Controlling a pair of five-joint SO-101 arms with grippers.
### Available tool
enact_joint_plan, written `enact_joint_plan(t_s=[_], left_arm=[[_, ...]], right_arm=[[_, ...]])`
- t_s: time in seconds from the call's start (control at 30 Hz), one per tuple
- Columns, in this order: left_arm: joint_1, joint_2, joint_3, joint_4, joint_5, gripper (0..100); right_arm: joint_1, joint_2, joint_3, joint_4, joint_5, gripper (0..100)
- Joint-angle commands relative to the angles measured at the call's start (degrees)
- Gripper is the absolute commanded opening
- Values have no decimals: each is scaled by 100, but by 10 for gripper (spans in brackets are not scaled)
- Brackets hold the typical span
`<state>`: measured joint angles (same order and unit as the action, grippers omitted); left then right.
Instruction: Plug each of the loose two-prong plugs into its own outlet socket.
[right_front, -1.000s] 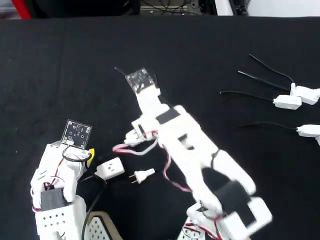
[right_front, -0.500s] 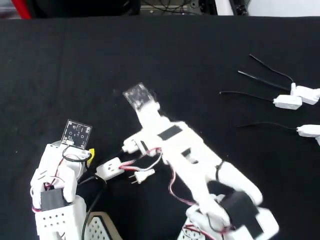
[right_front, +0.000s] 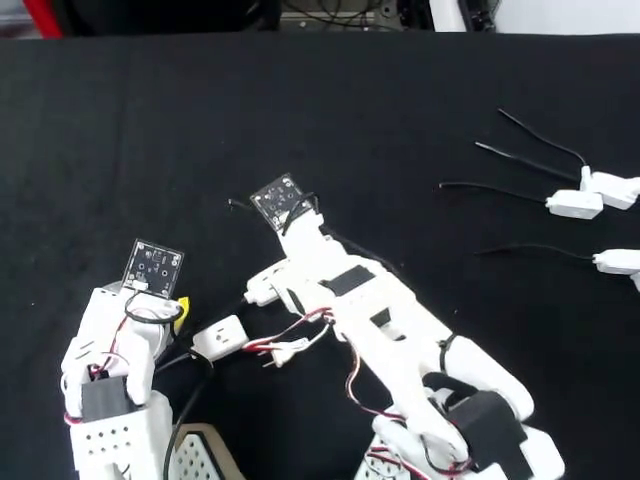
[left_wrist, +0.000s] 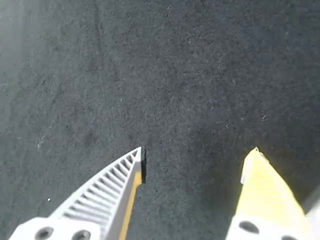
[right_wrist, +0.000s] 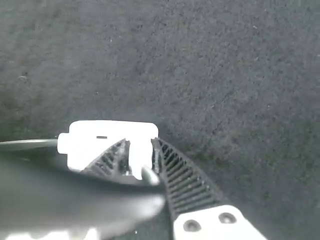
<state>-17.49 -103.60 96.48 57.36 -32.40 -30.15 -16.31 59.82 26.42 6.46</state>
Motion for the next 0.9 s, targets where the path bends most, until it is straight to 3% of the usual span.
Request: enact_joint_plan(t_s=[0.0, 0.17, 0.47, 0.7, 0.87], left_arm=[[-40, -62, 92, 26, 18, 310], [-31, -62, 92, 26, 18, 310], [-31, -62, 92, 26, 18, 310], [-22, -53, 92, 26, 18, 310], [-22, -53, 92, 26, 18, 310]], right_arm=[[738, 4, 4, 193, 343, 12], [1793, 22, -505, 1064, 818, 12], [3543, 31, -444, 1046, 2066, 12], [5336, 330, -382, 114, 3024, 12], [6453, 1156, -804, -369, 3182, 12]])
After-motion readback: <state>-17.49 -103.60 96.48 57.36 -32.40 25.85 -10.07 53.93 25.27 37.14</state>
